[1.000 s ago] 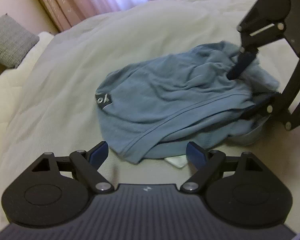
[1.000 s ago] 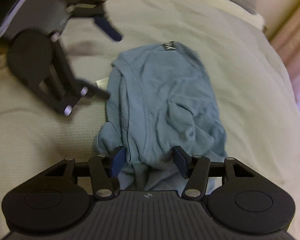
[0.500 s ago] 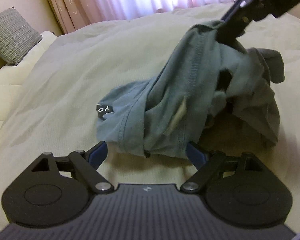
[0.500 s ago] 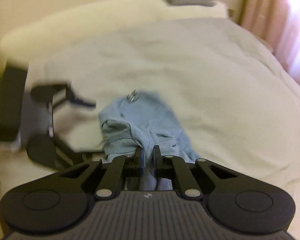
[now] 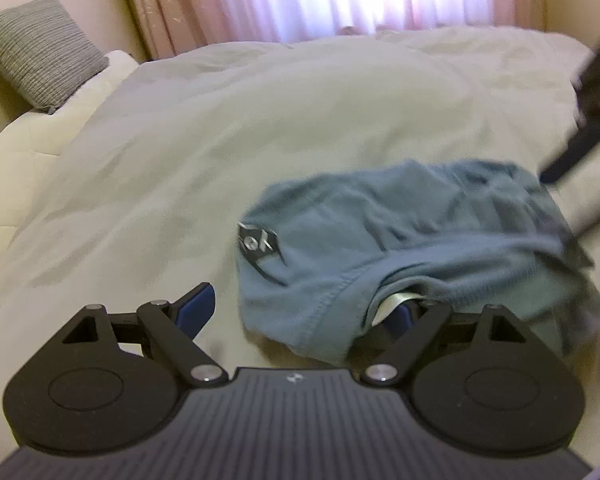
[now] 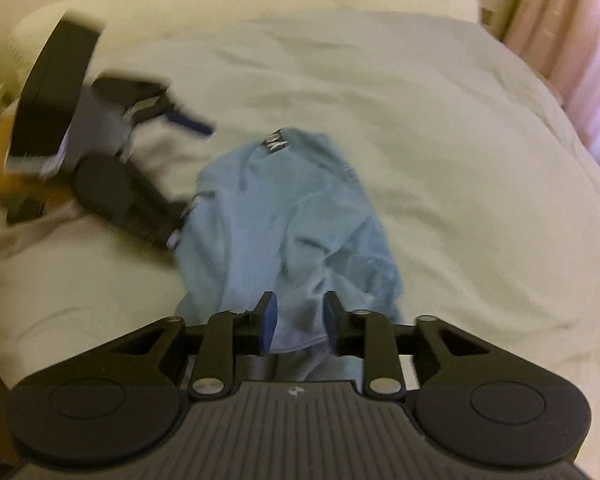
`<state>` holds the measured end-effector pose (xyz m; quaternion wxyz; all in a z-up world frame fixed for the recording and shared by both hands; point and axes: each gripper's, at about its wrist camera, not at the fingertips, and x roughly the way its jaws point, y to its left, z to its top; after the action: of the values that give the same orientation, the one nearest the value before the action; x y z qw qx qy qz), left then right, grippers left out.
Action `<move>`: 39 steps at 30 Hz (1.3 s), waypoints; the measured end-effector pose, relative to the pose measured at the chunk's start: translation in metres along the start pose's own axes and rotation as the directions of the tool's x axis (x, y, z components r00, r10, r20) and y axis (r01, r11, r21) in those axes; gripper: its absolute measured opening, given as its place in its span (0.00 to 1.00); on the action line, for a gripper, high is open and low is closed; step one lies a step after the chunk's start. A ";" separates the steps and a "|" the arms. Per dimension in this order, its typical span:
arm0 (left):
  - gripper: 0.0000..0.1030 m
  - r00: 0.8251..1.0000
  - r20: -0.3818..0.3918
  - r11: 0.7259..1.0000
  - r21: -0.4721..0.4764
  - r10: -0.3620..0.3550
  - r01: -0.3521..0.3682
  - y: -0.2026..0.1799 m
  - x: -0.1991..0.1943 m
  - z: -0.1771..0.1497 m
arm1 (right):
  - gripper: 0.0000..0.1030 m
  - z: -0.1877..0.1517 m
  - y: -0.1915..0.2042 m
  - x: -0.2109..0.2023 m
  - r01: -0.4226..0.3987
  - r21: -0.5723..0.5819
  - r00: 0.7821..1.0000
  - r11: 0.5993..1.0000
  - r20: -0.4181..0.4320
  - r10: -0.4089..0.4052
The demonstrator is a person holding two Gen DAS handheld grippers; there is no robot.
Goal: Fold clothes
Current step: 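Grasp the T-shirt hem with the right gripper while the left gripper grasps another edge, then lift the T-shirt off the bed with both grippers and shake it out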
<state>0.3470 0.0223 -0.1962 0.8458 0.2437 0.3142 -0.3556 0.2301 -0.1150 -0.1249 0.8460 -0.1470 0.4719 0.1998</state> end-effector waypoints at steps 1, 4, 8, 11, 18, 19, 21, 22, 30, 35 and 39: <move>0.82 1.000 0.004 1.000 -0.011 0.000 0.000 0.004 0.002 0.004 | 0.42 0.000 0.004 0.003 -0.017 -0.026 1.000 1.000 0.000 0.017; 0.82 1.000 0.012 1.000 -0.016 0.027 -0.027 0.010 0.006 0.012 | 0.55 0.003 0.017 0.007 -0.048 -0.106 0.999 0.993 -0.005 0.048; 0.82 1.000 0.017 1.000 -0.018 0.026 -0.026 0.011 0.008 0.018 | 0.64 0.001 0.041 0.017 -0.017 -0.273 1.000 0.962 -0.021 0.011; 0.83 0.999 0.013 0.999 -0.022 0.030 -0.030 0.009 0.004 0.013 | 0.42 0.002 0.044 0.027 -0.004 -0.308 1.000 0.951 -0.023 -0.003; 0.92 0.999 0.018 0.998 -0.054 0.028 -0.027 0.002 -0.031 0.003 | 0.02 0.023 0.015 0.006 0.006 -0.151 1.000 0.988 0.019 -0.003; 0.92 0.999 0.022 0.998 -0.061 0.025 -0.023 0.000 -0.037 0.002 | 0.02 0.026 0.008 -0.002 0.013 -0.118 0.999 0.993 0.037 -0.009; 0.92 0.999 0.025 0.998 -0.061 0.021 -0.020 -0.009 -0.046 0.001 | 0.02 0.034 -0.009 -0.018 0.025 -0.041 0.997 0.999 0.076 -0.022; 0.92 1.000 0.026 0.998 -0.063 0.016 -0.014 -0.014 -0.047 0.001 | 0.02 0.040 -0.019 -0.027 0.031 -0.005 0.995 1.000 0.096 -0.030; 0.89 0.998 0.052 0.998 -0.034 0.047 -0.045 -0.052 -0.030 0.021 | 0.02 0.085 -0.050 -0.085 0.064 0.083 0.973 0.994 0.218 -0.081; 0.86 0.997 0.069 0.999 -0.035 0.033 -0.031 -0.057 -0.027 0.032 | 0.02 0.095 -0.052 -0.118 0.092 0.105 0.950 0.990 0.289 -0.119; 0.60 0.998 0.060 1.000 0.003 -0.024 0.024 -0.063 -0.028 0.034 | 0.02 0.090 -0.055 -0.136 0.122 0.108 0.942 0.987 0.299 -0.149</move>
<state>0.2966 -0.0262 -0.1653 0.8502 0.2300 0.2914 -0.3732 0.2578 -0.1512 0.0412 0.9264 -0.1088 0.3321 0.1404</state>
